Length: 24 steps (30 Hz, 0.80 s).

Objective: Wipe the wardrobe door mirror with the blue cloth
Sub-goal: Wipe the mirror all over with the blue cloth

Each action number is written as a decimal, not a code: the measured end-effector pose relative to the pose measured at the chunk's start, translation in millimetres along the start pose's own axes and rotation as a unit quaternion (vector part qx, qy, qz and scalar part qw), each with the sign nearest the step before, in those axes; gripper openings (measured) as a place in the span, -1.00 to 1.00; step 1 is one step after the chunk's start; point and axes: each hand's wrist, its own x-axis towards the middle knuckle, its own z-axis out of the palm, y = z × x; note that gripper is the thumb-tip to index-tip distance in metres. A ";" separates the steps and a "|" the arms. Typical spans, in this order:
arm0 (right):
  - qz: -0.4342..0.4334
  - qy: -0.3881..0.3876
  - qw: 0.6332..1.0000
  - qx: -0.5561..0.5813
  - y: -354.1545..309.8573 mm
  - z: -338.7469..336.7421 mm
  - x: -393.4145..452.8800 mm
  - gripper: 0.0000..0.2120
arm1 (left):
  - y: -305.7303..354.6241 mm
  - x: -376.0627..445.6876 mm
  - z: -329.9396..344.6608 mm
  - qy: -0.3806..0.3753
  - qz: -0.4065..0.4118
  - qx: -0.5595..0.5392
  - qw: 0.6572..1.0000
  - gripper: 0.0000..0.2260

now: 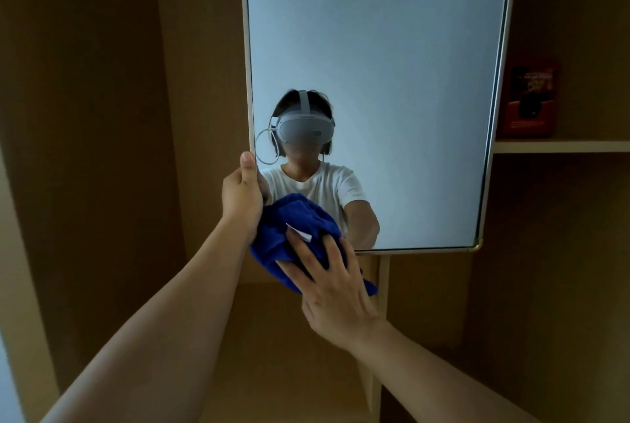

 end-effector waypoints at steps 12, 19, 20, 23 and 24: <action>-0.050 0.098 0.992 -0.064 6.1 15.9 10.1 -0.45 | -1.5 6.8 -0.6 -0.002 0.003 0.029 1.000 -0.51; 0.051 0.161 0.985 -0.039 38.1 19.5 -18.0 -0.43 | -4.9 9.9 0.3 -0.005 -0.020 0.005 1.000 -0.49; 0.068 0.162 0.984 -0.026 37.3 18.3 -19.8 -0.41 | -4.5 9.7 0.4 -0.002 -0.017 0.004 1.000 -0.49; 0.116 0.151 0.980 0.062 24.4 14.3 -32.2 -0.29 | -3.2 8.8 0.7 0.004 -0.016 0.005 1.000 -0.50; 0.128 0.139 0.976 0.105 16.1 12.7 -41.5 -0.25 | -3.5 8.5 1.1 0.008 -0.017 0.007 1.000 -0.51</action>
